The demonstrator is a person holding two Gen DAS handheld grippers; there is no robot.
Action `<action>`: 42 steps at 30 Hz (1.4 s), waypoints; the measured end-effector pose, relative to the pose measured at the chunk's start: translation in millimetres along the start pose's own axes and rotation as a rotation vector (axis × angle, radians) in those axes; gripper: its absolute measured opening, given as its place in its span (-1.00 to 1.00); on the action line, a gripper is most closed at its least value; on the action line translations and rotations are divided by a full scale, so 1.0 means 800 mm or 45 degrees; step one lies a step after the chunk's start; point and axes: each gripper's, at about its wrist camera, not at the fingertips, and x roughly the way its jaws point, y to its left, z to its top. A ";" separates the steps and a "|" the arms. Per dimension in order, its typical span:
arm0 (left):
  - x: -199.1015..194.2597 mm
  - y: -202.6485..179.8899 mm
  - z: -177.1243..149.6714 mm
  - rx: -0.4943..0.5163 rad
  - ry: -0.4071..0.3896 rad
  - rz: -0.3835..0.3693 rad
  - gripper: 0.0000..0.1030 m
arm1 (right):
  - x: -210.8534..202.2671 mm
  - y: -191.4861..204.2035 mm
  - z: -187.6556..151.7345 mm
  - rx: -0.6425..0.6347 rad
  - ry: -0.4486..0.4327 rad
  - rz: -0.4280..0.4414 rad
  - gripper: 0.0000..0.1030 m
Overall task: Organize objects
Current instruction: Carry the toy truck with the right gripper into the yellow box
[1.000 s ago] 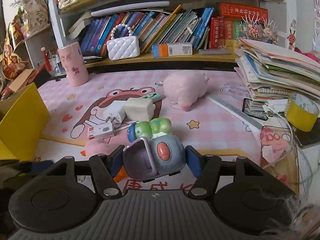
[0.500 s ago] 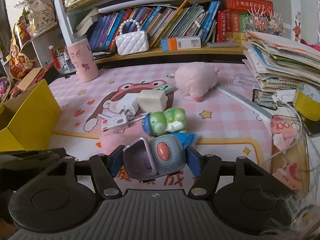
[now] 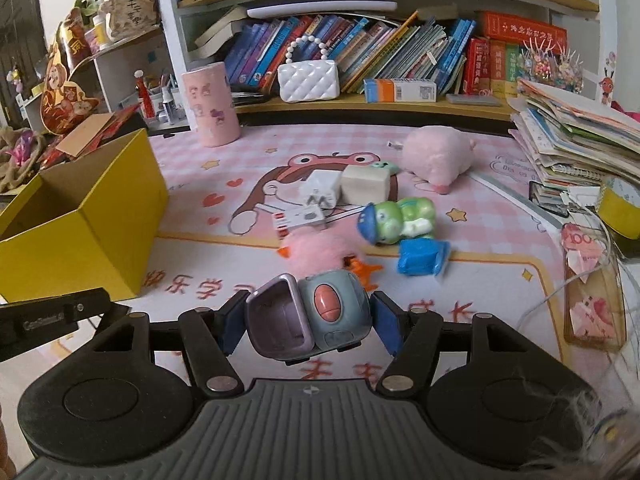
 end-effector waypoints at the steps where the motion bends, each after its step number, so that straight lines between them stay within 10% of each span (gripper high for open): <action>1: -0.005 0.008 -0.001 0.000 -0.006 -0.003 -1.00 | -0.003 0.008 -0.003 0.003 0.001 -0.004 0.21; 23: -0.137 0.242 -0.049 -0.070 -0.088 0.139 -1.00 | -0.061 0.272 -0.096 -0.120 0.048 0.197 0.21; 42: -0.160 0.267 -0.016 -0.056 -0.231 0.011 -1.00 | -0.079 0.308 -0.067 -0.143 -0.093 0.127 0.21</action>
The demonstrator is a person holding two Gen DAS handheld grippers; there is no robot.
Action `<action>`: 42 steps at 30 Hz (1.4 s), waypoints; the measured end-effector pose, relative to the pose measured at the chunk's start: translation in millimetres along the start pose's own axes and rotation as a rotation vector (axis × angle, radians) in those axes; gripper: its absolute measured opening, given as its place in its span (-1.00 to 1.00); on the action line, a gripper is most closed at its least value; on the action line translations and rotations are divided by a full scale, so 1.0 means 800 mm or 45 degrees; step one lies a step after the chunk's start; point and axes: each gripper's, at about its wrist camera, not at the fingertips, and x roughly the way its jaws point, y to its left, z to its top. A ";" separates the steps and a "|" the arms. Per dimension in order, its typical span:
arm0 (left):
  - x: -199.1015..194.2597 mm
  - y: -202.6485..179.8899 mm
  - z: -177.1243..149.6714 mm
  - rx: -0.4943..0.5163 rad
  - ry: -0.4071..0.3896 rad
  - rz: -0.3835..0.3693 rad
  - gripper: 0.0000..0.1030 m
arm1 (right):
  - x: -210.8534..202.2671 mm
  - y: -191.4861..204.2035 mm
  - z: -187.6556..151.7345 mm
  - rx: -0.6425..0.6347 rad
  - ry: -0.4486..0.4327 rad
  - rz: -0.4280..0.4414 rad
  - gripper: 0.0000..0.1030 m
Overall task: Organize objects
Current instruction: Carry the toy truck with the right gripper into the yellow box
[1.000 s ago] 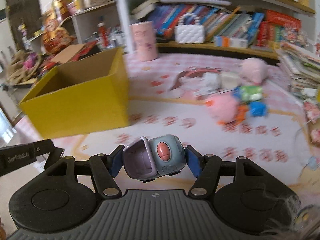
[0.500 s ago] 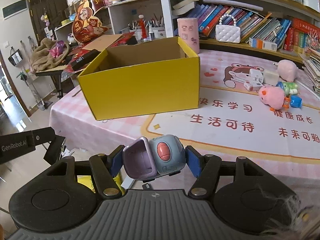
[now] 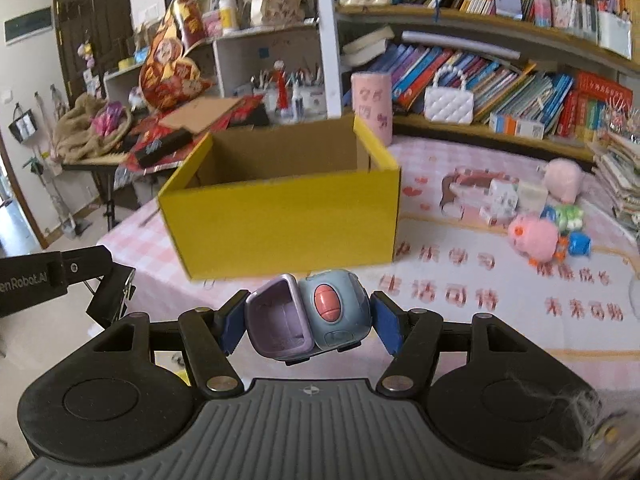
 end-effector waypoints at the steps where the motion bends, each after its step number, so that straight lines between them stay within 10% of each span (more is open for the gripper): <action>1: 0.002 -0.001 0.008 -0.004 -0.018 -0.010 -1.00 | 0.002 -0.002 0.008 0.001 -0.020 -0.003 0.21; 14: 0.093 -0.026 0.116 -0.047 -0.137 -0.020 -1.00 | 0.102 -0.024 0.141 -0.079 -0.161 0.025 0.21; 28: 0.254 -0.043 0.154 -0.001 0.057 0.132 -1.00 | 0.289 0.009 0.204 -0.579 0.114 0.192 0.21; 42: 0.315 -0.041 0.151 0.076 0.250 0.274 -1.00 | 0.355 0.019 0.207 -0.769 0.343 0.285 0.21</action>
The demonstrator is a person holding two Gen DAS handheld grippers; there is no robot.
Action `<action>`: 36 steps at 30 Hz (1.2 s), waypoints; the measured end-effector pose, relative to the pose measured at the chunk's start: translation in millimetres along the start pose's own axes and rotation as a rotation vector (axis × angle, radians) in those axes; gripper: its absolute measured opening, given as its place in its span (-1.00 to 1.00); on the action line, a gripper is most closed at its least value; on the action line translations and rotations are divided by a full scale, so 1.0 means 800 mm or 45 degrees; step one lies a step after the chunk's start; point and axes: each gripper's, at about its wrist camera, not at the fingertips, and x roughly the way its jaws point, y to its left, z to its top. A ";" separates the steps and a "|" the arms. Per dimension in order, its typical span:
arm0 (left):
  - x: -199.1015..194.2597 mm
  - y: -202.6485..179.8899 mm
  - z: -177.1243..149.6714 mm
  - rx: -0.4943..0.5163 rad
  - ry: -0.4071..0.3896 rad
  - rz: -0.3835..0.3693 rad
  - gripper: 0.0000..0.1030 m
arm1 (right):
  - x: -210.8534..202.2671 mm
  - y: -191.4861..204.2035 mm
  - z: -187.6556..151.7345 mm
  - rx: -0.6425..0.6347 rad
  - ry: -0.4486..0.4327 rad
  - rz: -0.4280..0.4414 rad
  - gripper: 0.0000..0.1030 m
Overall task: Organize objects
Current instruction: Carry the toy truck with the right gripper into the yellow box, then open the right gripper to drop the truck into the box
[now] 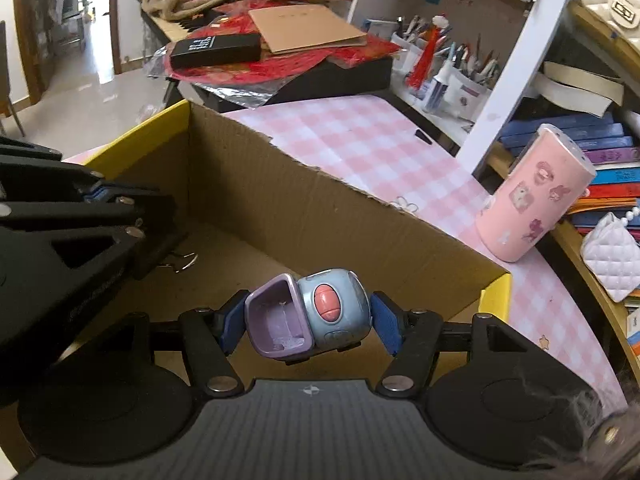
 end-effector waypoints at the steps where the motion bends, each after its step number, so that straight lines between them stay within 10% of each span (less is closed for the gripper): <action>1: 0.000 0.000 0.001 -0.005 -0.008 0.000 -1.00 | 0.001 0.001 0.000 -0.013 0.003 -0.002 0.21; 12: 0.008 -0.005 0.007 0.004 0.019 0.019 -0.85 | 0.012 -0.010 -0.002 0.037 0.051 0.006 0.21; 18: -0.032 -0.003 0.007 -0.006 -0.123 -0.005 0.25 | -0.028 -0.010 0.002 0.063 -0.062 -0.046 0.38; 29: -0.160 0.028 -0.010 -0.046 -0.426 -0.056 0.61 | -0.162 -0.001 -0.029 0.288 -0.348 -0.226 0.39; 36: -0.204 0.063 -0.068 -0.141 -0.424 -0.026 0.82 | -0.230 0.042 -0.103 0.485 -0.489 -0.352 0.67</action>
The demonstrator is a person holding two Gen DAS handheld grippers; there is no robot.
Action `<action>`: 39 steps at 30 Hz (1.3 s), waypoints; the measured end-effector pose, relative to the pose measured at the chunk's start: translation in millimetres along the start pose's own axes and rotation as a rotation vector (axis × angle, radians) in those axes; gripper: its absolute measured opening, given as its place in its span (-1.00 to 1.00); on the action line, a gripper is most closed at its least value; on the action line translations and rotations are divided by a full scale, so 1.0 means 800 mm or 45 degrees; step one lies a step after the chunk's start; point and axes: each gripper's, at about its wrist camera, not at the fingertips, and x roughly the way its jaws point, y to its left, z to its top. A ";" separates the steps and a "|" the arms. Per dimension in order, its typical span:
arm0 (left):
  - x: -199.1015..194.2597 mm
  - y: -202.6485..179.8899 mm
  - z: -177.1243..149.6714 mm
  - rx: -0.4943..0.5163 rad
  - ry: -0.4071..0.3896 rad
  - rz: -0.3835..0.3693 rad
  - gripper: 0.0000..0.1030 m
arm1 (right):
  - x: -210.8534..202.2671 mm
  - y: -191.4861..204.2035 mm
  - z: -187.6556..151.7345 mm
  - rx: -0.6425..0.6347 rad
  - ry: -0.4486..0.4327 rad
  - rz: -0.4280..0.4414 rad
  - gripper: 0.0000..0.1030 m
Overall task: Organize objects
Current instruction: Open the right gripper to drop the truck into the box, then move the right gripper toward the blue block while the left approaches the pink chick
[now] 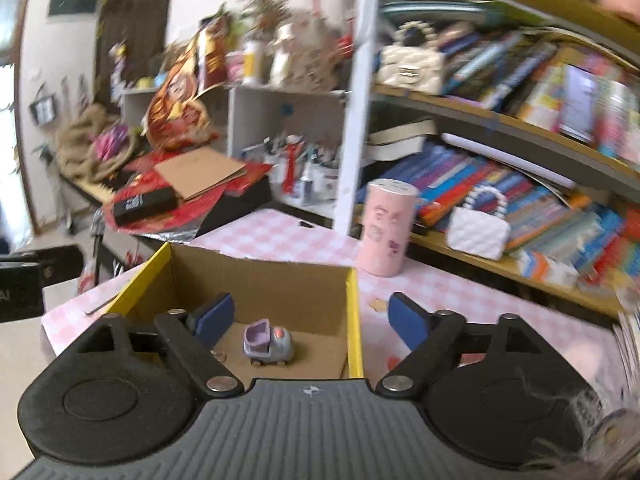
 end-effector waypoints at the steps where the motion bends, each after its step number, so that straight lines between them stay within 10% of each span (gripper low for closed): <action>1: -0.010 0.005 -0.010 -0.006 0.004 0.006 0.85 | -0.013 0.001 -0.011 0.018 -0.007 -0.015 0.71; 19: -0.084 -0.020 -0.148 0.140 0.218 -0.162 0.87 | -0.136 0.003 -0.196 0.269 0.236 -0.338 0.89; 39: -0.075 -0.191 -0.176 0.396 0.305 -0.533 0.95 | -0.185 -0.147 -0.237 0.537 0.288 -0.720 0.84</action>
